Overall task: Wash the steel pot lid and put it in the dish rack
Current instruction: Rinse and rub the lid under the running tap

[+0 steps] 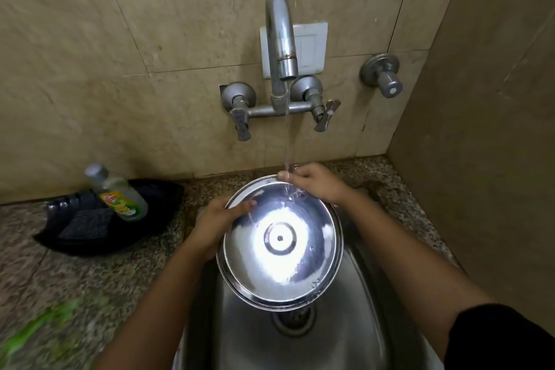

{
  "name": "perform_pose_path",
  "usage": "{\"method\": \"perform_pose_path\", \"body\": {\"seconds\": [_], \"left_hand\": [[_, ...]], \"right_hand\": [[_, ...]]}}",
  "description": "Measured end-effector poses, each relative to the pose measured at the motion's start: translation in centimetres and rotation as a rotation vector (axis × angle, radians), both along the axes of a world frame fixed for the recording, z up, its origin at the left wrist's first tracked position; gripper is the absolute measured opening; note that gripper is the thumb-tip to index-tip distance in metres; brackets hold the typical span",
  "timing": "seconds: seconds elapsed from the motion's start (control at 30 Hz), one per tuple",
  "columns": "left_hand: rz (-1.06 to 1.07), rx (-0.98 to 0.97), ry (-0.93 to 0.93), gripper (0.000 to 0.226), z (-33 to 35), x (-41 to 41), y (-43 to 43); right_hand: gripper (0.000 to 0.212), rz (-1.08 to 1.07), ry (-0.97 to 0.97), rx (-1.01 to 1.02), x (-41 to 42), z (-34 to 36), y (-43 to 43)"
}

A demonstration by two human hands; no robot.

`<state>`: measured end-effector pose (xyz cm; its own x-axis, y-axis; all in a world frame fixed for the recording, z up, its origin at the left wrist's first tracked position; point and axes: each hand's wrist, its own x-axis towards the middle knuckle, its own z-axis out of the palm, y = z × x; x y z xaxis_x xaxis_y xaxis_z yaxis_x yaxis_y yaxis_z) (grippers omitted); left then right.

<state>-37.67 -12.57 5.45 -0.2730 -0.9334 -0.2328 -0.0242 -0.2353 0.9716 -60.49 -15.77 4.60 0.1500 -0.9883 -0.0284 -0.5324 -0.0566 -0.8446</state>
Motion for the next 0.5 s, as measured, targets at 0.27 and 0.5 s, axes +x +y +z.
{"method": "perform_pose_path", "body": {"seconds": [0.27, 0.5], "left_hand": [[-0.305, -0.091, -0.266, 0.025, 1.6, -1.6, -1.1], [-0.001, -0.112, -0.075, 0.019, -0.7, -0.4, 0.0]], "right_hand": [[0.05, 0.273, 0.24, -0.147, 3.5, 2.5, 0.1], [0.057, -0.104, -0.176, -0.031, -0.2, -1.2, 2.1]]}}
